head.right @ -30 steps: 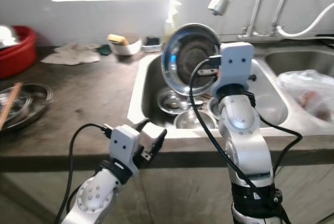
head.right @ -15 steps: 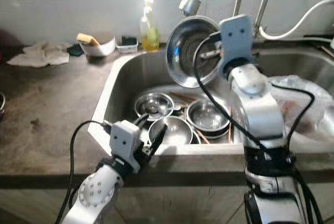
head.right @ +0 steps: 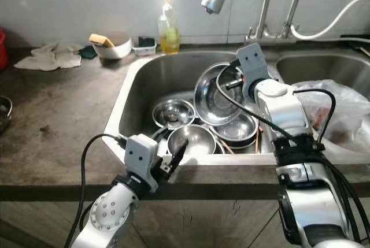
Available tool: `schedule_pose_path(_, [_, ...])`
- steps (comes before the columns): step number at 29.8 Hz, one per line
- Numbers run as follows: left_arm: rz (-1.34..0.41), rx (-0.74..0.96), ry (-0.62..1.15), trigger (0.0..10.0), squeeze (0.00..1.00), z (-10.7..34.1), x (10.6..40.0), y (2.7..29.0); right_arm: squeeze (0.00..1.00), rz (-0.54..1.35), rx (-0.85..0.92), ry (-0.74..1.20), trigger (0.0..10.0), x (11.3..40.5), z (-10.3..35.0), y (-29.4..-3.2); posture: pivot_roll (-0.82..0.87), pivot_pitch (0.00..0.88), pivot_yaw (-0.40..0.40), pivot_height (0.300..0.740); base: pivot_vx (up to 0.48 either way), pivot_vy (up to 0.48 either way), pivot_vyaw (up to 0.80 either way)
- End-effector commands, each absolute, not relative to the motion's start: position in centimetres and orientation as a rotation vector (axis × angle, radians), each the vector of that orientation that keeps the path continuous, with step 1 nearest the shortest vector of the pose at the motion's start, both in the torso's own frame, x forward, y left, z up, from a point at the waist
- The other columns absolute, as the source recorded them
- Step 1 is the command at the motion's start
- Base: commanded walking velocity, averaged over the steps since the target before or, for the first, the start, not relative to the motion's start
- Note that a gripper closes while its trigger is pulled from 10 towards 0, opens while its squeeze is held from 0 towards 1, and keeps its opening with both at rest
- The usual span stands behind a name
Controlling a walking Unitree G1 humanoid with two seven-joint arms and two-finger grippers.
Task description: Kitchen organization
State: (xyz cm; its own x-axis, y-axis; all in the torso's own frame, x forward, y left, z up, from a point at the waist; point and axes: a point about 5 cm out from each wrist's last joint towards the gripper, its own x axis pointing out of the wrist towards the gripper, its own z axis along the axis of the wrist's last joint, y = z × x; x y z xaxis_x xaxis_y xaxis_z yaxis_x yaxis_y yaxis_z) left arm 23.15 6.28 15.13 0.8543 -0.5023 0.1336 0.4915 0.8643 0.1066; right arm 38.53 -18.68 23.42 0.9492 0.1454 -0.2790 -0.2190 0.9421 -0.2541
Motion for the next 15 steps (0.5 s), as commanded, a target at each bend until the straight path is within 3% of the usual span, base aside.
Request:
schedule_pose_path(1, [-0.520,0.077,-0.158,10.0,0.00,15.4,22.8,6.4,0.00,0.218,-0.293,0.264,10.0,38.9,23.6,-18.2,0.10,0.144,-0.008,0.740,0.000,0.000,0.00])
schedule_pose_path(15, [-0.516,0.075,-0.152,10.0,0.00,15.6,22.4,6.5,0.00,0.307,-0.294,0.460,10.0,38.8,19.2,-17.8,0.10,0.160,-0.013,0.740,0.000,0.000,0.00])
